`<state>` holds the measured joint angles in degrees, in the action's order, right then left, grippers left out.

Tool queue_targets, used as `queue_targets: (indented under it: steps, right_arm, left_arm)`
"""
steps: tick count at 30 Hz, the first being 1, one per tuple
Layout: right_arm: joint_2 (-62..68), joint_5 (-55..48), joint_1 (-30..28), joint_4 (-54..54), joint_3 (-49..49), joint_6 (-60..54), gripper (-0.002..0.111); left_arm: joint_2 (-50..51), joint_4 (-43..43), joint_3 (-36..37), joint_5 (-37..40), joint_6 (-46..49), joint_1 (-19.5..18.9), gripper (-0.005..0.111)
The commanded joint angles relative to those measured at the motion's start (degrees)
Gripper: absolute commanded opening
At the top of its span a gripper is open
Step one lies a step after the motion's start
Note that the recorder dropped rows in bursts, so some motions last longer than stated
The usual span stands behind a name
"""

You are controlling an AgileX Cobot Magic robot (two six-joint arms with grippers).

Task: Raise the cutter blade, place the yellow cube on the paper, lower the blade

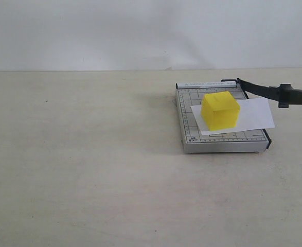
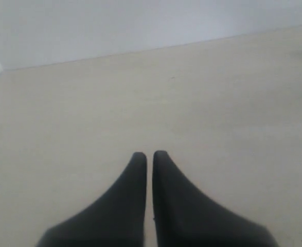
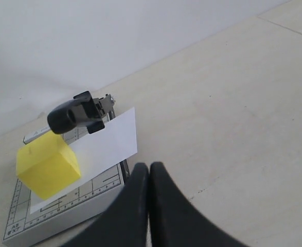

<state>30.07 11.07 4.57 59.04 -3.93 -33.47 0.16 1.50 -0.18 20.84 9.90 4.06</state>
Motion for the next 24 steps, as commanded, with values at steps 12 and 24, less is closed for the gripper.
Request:
queue_targets:
  steps: [12, 24]
  right_arm:
    - [3.38, -20.72, -0.05, -2.47, -17.7, -20.23, 0.005]
    - [30.26, -42.28, -0.05, -55.32, -44.49, 24.8, 0.07]
  left_arm:
    - [0.0, -6.64, -0.05, 6.61, 0.75, -5.87, 0.004]
    - [0.0, -6.64, -0.05, 6.35, 0.5, -5.87, 0.004]
